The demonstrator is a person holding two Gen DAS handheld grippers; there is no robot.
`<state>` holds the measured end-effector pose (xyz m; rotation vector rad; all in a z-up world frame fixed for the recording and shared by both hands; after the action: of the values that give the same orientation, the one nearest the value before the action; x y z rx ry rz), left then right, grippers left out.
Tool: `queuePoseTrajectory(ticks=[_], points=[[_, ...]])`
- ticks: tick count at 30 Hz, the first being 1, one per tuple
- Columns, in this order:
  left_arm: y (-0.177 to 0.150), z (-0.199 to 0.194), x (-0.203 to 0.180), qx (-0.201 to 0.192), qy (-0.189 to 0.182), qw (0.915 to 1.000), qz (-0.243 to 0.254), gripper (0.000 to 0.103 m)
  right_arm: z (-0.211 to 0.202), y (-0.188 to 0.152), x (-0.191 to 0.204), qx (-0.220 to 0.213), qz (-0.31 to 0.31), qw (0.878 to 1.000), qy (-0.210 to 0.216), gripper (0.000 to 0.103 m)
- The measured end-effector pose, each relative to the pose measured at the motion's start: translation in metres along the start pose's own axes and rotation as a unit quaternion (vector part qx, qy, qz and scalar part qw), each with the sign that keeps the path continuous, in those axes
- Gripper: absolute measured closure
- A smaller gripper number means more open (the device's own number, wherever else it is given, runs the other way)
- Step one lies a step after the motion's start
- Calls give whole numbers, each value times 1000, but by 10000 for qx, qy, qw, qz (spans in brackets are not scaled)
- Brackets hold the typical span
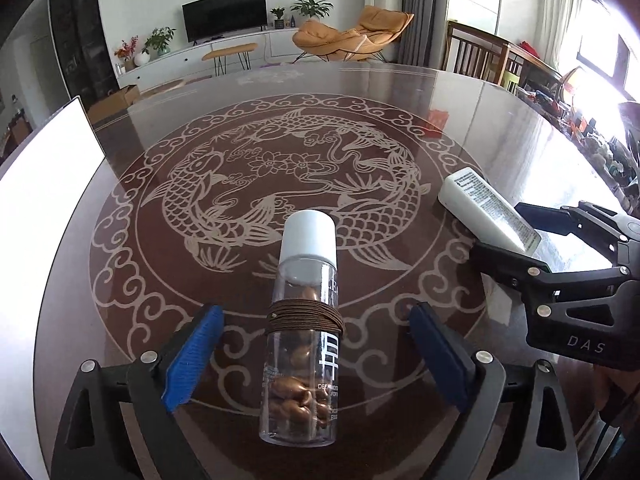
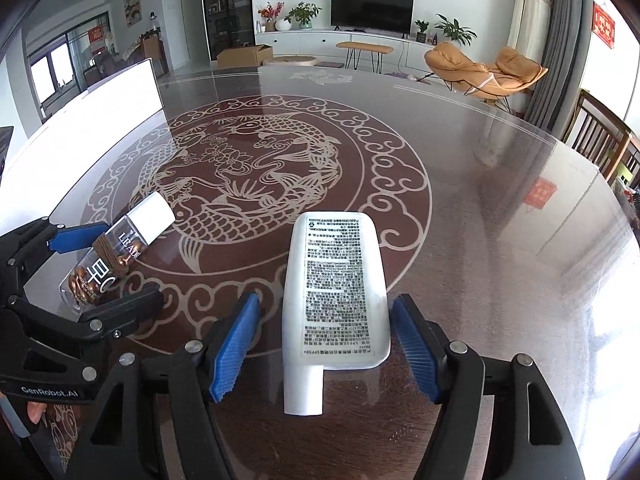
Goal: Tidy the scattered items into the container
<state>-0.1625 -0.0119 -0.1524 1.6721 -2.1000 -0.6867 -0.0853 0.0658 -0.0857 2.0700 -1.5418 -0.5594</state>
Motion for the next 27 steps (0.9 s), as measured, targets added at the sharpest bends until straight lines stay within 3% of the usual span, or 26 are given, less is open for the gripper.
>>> queuePoseTrajectory(ticks=[27], points=[[1, 3, 0, 35, -34, 10000, -25, 0, 0, 0, 0, 8, -4, 10000, 3, 30]])
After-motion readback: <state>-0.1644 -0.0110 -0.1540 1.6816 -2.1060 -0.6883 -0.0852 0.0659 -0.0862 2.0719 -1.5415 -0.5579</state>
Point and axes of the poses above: each gripper's, at about its wrist camera, not at the fingertips, and z roughly the way its jaws point, x to its left, y to its top, the point moved 10 cm from there along z, roughly the way its jaws point, and after that the axes turned 2 degrees about -y, right-handed, at the moved point
